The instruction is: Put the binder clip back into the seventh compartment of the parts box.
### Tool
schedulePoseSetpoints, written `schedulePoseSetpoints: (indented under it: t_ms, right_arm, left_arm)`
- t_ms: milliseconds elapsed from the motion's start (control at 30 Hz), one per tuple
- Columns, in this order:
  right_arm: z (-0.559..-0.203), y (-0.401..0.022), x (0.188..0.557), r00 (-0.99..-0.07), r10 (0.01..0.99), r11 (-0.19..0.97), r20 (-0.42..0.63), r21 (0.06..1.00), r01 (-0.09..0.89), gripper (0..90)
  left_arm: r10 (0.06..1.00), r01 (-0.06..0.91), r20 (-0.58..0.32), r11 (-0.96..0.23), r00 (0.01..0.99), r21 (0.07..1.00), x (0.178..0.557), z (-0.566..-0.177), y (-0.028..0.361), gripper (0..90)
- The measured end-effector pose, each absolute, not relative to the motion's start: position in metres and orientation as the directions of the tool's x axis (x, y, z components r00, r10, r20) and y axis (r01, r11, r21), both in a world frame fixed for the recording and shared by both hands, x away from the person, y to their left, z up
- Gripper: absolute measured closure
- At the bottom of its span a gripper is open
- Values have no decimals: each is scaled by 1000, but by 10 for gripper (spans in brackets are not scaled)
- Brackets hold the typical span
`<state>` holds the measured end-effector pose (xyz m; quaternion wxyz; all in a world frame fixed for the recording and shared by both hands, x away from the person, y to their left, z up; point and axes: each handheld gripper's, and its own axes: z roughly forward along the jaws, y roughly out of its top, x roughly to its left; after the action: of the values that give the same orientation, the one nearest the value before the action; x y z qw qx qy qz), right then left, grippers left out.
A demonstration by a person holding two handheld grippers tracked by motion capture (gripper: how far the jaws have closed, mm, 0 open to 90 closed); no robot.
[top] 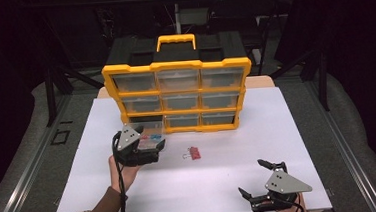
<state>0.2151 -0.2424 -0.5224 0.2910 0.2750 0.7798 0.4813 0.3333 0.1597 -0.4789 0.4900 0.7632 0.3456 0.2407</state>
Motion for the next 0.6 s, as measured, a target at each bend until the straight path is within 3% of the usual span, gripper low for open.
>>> schedulePoseSetpoints:
  t_ms: [233,600]
  right_arm:
    - [-522,-242,214,-680,708,386,-191,911,146,3]
    - [-522,-241,215,-682,707,385,-187,911,149,3]
  left_arm:
    - [721,264,63,-331,690,906,327,-483,145,4]
    - [649,249,60,-373,758,894,323,-491,127,0]
